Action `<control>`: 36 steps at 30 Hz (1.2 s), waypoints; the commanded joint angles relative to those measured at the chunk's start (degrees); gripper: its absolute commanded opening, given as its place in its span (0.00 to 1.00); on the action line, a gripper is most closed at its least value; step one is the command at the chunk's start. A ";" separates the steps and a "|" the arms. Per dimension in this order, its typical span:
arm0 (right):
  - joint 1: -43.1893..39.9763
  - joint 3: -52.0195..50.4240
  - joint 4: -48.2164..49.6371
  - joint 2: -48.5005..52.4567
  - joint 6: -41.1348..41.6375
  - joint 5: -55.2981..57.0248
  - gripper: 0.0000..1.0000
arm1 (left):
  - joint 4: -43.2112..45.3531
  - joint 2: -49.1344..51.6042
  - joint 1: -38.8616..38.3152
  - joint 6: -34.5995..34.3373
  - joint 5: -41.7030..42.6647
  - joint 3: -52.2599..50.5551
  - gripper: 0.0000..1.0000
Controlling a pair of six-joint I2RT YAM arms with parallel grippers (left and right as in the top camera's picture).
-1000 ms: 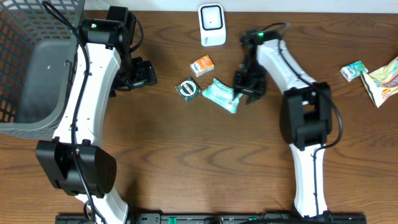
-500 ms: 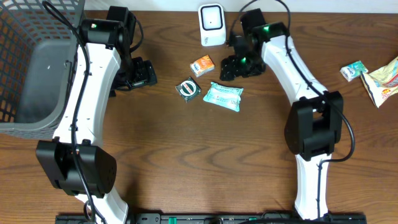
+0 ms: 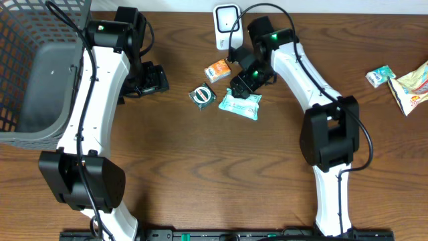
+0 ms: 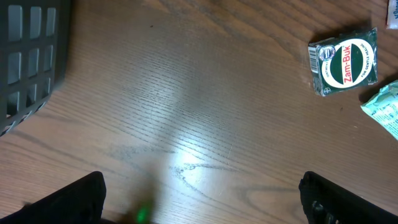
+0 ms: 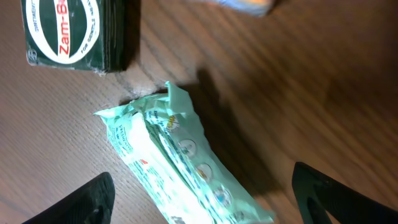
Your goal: Scan the item barcode
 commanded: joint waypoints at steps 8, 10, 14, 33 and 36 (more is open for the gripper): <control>0.44 -0.74 -3.74 6.91 -1.57 -6.01 0.49 | -0.13 -0.96 0.02 -0.35 0.11 -0.13 0.98; 0.44 -0.74 -5.16 6.93 -1.57 -6.95 0.20 | -0.13 -0.96 0.02 -0.35 0.11 -0.13 0.97; 0.42 -0.61 -6.75 6.67 1.99 -8.50 0.01 | -0.13 -0.96 0.02 -0.35 0.11 -0.13 0.98; -8.11 3.54 2.27 -14.08 19.12 -50.58 0.01 | -0.13 -0.96 0.02 -0.35 0.11 -0.13 0.97; -7.93 3.54 1.86 -18.64 19.17 -43.87 0.01 | -0.13 -0.96 0.02 -0.35 0.11 -0.13 0.98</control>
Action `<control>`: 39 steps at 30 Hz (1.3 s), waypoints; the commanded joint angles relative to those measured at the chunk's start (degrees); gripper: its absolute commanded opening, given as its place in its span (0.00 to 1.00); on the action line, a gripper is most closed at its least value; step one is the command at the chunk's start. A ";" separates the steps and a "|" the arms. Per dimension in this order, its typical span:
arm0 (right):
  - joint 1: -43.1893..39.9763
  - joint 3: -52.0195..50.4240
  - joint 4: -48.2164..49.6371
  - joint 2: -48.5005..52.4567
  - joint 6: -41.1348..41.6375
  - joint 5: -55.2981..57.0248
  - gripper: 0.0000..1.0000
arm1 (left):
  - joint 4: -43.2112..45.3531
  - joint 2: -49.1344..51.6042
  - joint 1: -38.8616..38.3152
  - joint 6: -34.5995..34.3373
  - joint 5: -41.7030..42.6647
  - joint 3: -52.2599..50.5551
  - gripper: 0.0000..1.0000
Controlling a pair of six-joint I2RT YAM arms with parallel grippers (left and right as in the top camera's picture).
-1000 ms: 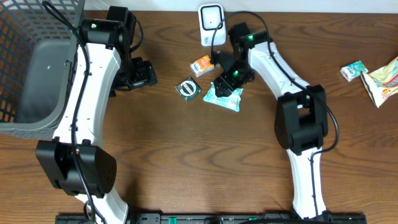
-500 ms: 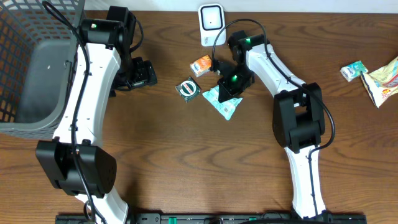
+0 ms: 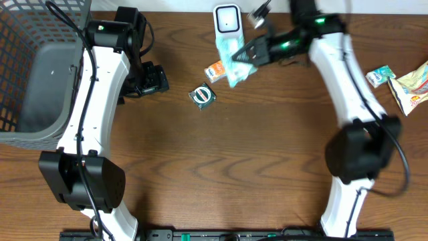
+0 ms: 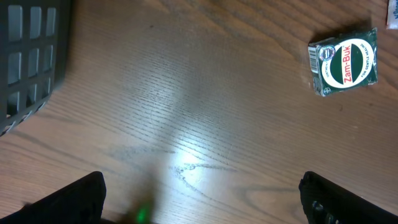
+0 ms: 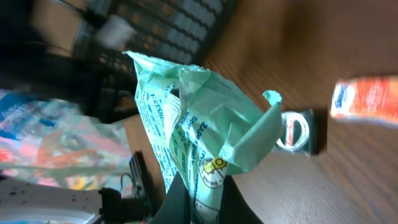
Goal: Scan the item barcode
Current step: 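Raise the wipes pack to the scanner with the right gripper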
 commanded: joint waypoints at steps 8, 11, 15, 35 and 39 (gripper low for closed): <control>4.61 0.98 -0.35 -11.91 5.09 13.25 0.01 | -0.13 -0.96 0.02 -0.35 0.09 -0.13 0.97; 5.55 0.94 -0.28 -11.87 6.54 13.60 0.01 | -0.13 -0.96 0.02 -0.35 0.09 -0.13 0.98; 5.88 0.92 -0.17 -11.65 7.78 16.98 0.01 | -0.13 -0.96 0.02 -0.35 0.09 -0.13 0.98; 17.73 0.92 35.67 4.68 -9.73 90.68 0.01 | -0.13 -0.96 0.02 -0.35 0.09 -0.13 0.98; 18.14 0.92 53.18 11.04 -23.17 93.07 0.01 | -0.13 -0.96 0.02 -0.35 0.09 -0.13 0.98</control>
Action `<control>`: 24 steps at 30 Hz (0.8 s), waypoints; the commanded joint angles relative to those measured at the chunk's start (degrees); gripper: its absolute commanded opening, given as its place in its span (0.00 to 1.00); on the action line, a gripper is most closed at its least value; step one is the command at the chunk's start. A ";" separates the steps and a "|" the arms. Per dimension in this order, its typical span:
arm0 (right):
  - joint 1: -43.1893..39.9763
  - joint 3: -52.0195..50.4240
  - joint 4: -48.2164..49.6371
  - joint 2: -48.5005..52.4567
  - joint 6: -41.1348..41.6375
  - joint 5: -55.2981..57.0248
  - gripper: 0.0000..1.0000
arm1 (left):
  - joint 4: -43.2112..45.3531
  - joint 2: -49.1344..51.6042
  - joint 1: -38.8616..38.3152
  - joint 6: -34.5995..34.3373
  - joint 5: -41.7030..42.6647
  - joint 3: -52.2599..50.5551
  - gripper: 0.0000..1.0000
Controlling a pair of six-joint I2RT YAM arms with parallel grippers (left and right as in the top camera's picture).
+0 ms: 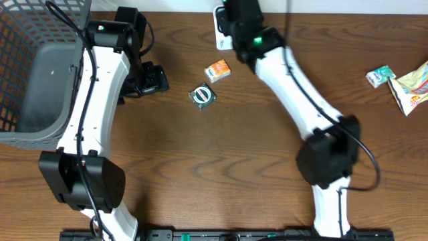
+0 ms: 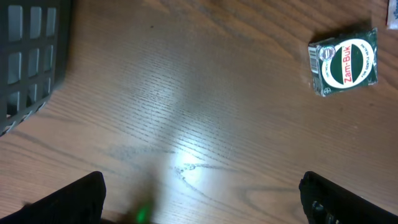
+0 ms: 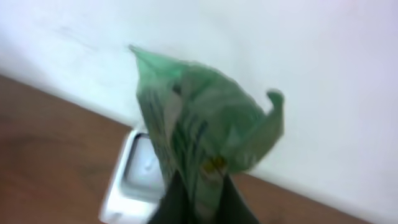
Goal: Scan the item barcode
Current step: 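Raise the wipes pack to the scanner with the right gripper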
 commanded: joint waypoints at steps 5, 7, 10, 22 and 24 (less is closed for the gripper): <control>0.92 0.70 24.48 10.10 -26.38 9.22 0.01 | -0.15 -0.96 0.02 -0.35 0.09 -0.13 0.98; 1.05 0.70 28.41 12.26 -29.77 9.22 0.02 | -0.15 -0.96 0.02 -0.35 0.09 -0.11 0.98; 1.16 0.70 31.19 15.67 -36.17 9.27 0.01 | -0.15 -0.96 0.02 -0.35 0.09 -0.13 0.98; 2.60 0.70 40.06 17.94 -38.14 14.40 0.01 | -0.15 -0.96 0.02 -0.35 0.09 -0.13 0.98; 2.03 0.70 39.65 16.09 -35.93 15.10 0.01 | -0.15 -0.96 0.02 -0.35 0.09 -0.13 0.98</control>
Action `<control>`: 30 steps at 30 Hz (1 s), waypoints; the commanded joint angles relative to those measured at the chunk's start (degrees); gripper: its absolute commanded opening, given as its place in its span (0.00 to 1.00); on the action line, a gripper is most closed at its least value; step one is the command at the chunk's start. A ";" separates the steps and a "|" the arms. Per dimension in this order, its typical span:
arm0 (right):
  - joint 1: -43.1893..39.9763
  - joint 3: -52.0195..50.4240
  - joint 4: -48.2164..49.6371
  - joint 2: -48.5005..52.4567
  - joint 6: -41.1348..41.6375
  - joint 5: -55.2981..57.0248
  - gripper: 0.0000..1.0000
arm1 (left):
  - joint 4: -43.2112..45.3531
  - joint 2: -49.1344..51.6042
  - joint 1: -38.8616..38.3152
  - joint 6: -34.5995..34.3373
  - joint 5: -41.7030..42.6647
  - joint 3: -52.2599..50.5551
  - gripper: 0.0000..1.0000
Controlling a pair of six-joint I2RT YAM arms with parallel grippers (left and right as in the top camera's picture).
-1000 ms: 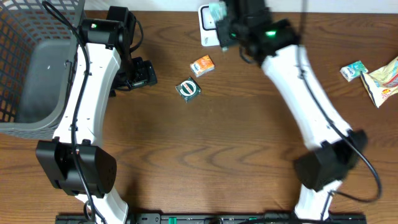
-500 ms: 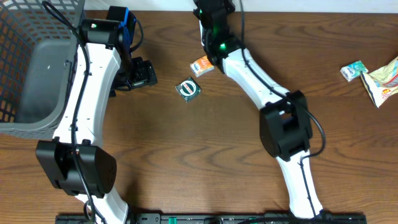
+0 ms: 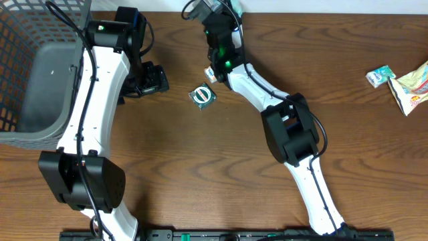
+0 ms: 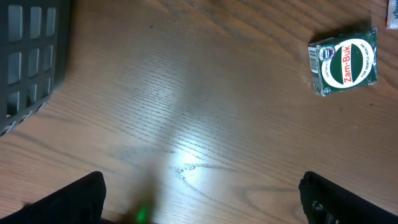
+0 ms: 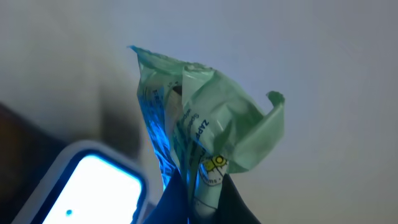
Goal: Scan the item barcode
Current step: 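Raise the wipes pack to the scanner with the right gripper, then carry the wipes pack right and drop it on the right-edge pile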
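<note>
A crumpled green packet (image 5: pixel 199 118) stands pinched between my right gripper's (image 5: pixel 198 202) dark fingers, which are shut on its lower end. The white scanner (image 5: pixel 93 186) sits at lower left of the right wrist view. Its window glows bright and blue light falls on the packet's left side. Overhead, the right gripper (image 3: pixel 224 8) is at the table's far edge; a corner of the green packet (image 3: pixel 234 5) peeks out there, and the arm hides the scanner. My left gripper (image 4: pixel 202 208) hovers open over bare wood, holding nothing.
A green Zam-Buk box (image 3: pixel 202 96) lies mid-table, and it shows as the Zam-Buk box (image 4: pixel 344 60) in the left wrist view. An orange packet (image 3: pixel 209 71) lies half under the right arm. The grey basket (image 3: pixel 40 73) fills the left side. Snack packets (image 3: pixel 401 84) lie at the right edge.
The scanner's window has lit up and throws blue light on the packet. The right wrist has turned leftward at the far edge and now covers the scanner from above. The left arm is unmoved.
My right gripper was open over the green packet lying beside the Zam-Buk box. Then it was shut on the packet, held up near the scanner. Then the packet faced the scanner, whose window now glows. The left arm stayed put.
</note>
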 commanded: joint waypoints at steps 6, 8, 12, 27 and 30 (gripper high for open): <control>-5.33 0.79 -9.90 -12.37 15.19 10.08 0.01 | -0.13 -0.96 0.02 -0.35 0.09 -0.13 0.98; -8.07 0.79 -18.49 -14.91 20.85 10.10 0.01 | -0.13 -0.96 0.02 -0.35 0.09 -0.13 0.98; -15.21 0.79 -38.73 -18.75 36.68 9.11 0.01 | -0.13 -0.96 0.02 -0.35 0.09 -0.13 0.98; -47.52 0.79 -74.29 -19.96 58.34 -17.40 0.15 | -0.11 -0.96 0.02 -0.35 0.09 -0.13 0.98; -51.15 0.79 -74.55 -19.93 58.36 -22.86 0.31 | -0.13 -0.96 0.02 -0.35 0.09 -0.13 0.98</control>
